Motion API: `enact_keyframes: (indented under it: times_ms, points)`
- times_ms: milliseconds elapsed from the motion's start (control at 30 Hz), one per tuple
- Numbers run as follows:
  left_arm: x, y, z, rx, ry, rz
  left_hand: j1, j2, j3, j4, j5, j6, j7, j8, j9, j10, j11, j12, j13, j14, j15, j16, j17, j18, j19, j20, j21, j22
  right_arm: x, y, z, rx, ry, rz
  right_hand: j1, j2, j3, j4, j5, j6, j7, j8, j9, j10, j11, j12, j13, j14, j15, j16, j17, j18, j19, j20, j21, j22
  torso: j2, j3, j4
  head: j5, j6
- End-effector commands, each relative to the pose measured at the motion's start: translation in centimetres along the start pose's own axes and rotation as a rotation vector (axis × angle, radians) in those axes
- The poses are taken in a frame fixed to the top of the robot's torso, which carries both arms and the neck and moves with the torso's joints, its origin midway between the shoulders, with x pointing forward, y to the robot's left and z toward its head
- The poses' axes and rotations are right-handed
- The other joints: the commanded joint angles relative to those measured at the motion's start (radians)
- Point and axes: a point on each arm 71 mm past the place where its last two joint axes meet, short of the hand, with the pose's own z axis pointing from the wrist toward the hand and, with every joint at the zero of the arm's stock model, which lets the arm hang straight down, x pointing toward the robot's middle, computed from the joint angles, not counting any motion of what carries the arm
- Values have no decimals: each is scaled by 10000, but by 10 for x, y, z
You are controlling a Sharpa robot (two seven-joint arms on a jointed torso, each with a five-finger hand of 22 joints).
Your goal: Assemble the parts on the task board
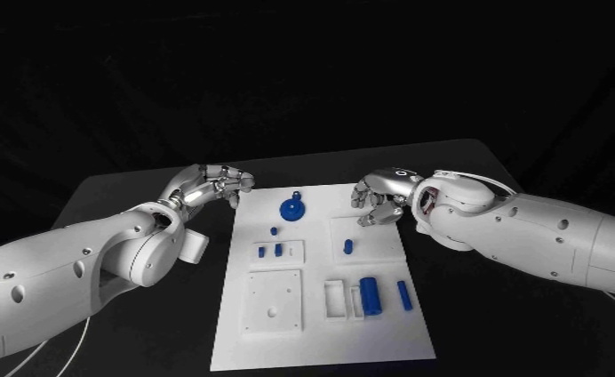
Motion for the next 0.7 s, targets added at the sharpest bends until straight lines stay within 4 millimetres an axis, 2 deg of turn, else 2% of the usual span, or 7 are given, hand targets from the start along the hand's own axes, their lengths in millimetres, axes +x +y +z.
enact_keyframes:
  times_ms: [33, 133, 333, 500, 600, 700]
  points:
    - [-1, -2, 0, 220, -15, -406, -97, 9, -90, -3, 44, -136, 32, -79, -27, -25, 64, -78, -15, -47, 71, -88, -13, -17, -100, -225, -64, -19, 6, -2, -2, 269, 398, -765, -57, -84, -102, 13, -328, -27, 64, -71, -27, 137, -11, -95, -45, 28, 11, -64, 28, 246, 80, 2, -56, 53, 22, -12, -17, 24, -36]
    - [-2, -1, -1, 117, -123, -367, -102, 36, -96, -1, 52, -165, 42, -88, -35, -37, 74, -100, -16, -57, 82, -122, -15, -18, -110, -213, -90, -25, 7, 1, -3, 199, 382, -750, -62, -77, -128, 15, -374, 6, 53, -59, -37, 263, -37, -111, -51, 48, -14, -56, 43, 246, 109, -10, -56, 76, 19, -24, -14, 35, -64]
    - [-6, 0, -2, 48, -249, -378, -128, 96, -107, 26, 75, -225, 65, -109, -50, -50, 88, -129, -12, -54, 98, -168, -11, -18, -113, -195, -126, -32, 8, 3, -4, 112, 442, -712, 27, -30, -151, 10, -366, 270, -55, 75, 3, 774, -184, 30, 94, 80, -146, -35, 99, 246, 137, -27, -32, 168, 15, -16, 26, 86, -133]
    - [-8, 1, -2, 23, -275, -415, -133, 111, -109, 34, 80, -234, 69, -110, -52, -54, 91, -135, -10, -55, 101, -180, -9, -17, -113, -191, -135, -33, 10, 6, -4, 32, 503, -808, 159, -7, -79, 12, -354, 517, -173, 214, 131, 1104, -313, 185, 381, 158, -267, 24, 191, 246, 226, -70, 45, 206, 15, -23, 11, 110, -155]
    - [-8, 1, -2, 24, -266, -418, -128, 117, -107, 32, 83, -237, 69, -110, -53, -56, 92, -138, -10, -54, 102, -184, -8, -16, -113, -191, -139, -34, 12, 9, -4, -22, 551, -882, 270, -26, 138, 20, -539, 659, -238, 286, 232, 1238, -371, 268, 611, 198, -324, 50, 254, 246, 273, -91, 101, 211, 18, -24, -1, 130, -163]
    - [-8, 1, -2, -5, -257, -421, -123, 130, -104, 33, 86, -240, 70, -109, -54, -57, 93, -141, -8, -53, 103, -190, -7, -14, -112, -190, -144, -34, 12, 10, -3, -53, 555, -1077, 363, -107, 723, 72, -1023, 848, -322, 372, 402, 1407, -456, 409, 1002, 289, -405, 131, 392, 246, 376, -128, 238, 222, 22, -19, 2, 120, -178]
